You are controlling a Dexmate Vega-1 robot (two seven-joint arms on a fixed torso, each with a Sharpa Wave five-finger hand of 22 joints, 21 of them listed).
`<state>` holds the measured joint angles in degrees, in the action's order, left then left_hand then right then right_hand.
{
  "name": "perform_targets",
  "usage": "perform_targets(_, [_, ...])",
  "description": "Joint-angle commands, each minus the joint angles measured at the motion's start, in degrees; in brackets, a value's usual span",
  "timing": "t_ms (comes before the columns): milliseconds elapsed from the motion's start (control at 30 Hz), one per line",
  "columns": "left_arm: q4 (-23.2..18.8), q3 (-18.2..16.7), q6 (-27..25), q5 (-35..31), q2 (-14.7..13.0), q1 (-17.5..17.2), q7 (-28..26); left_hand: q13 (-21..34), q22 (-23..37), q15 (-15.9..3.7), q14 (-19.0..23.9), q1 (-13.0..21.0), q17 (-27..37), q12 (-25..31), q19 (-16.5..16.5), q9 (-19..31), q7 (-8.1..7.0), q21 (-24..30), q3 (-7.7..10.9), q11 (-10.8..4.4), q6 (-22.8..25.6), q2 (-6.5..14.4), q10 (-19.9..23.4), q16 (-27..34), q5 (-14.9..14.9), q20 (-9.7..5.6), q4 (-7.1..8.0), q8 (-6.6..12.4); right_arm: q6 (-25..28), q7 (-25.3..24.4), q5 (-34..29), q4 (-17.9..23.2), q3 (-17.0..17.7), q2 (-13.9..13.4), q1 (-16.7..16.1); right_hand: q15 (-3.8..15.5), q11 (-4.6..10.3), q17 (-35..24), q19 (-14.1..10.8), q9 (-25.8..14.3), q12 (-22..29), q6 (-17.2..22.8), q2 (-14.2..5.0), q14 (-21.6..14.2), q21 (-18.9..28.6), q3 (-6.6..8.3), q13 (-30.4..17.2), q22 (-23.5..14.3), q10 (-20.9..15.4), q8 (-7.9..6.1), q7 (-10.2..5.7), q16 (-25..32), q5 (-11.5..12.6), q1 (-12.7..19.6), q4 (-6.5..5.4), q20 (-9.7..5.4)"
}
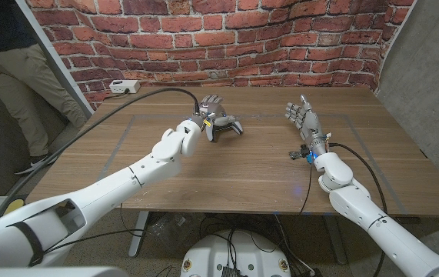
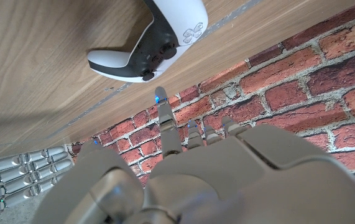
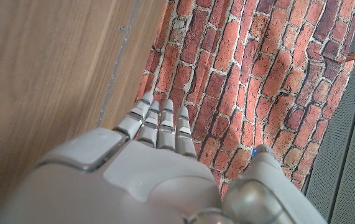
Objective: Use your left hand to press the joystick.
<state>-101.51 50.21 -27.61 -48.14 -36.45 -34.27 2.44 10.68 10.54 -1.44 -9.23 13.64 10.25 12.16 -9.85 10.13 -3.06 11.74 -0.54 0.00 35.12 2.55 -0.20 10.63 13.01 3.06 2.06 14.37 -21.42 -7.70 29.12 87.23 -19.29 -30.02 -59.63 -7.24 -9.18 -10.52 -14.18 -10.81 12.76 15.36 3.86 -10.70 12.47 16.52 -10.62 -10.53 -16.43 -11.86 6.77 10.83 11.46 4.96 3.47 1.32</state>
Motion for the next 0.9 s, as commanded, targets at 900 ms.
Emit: perform_targets(900, [2.2,0.5,2.1,2.6,0.6,0.9,-1.6,0.0,0.3,0.05,0.6,0.6,0.2,0.1,-1.2,0.2,-0.97,0.4,-0.29,-0.4,-0.3,1.1,0.3,0.2,0.2,0.09,0.12,-1.07,0.7,-0.6,-0.4,0.5,-0.1,-0.1,-0.1,-0.42,-0.22,-0.2,-0.1,-0.1,0.1,0.7,-0.67,-0.4,-0.3,-0.23,-0.1,-0.3,-0.7,0.19,-0.25,0.0,0.3,0.1,0.21,0.53])
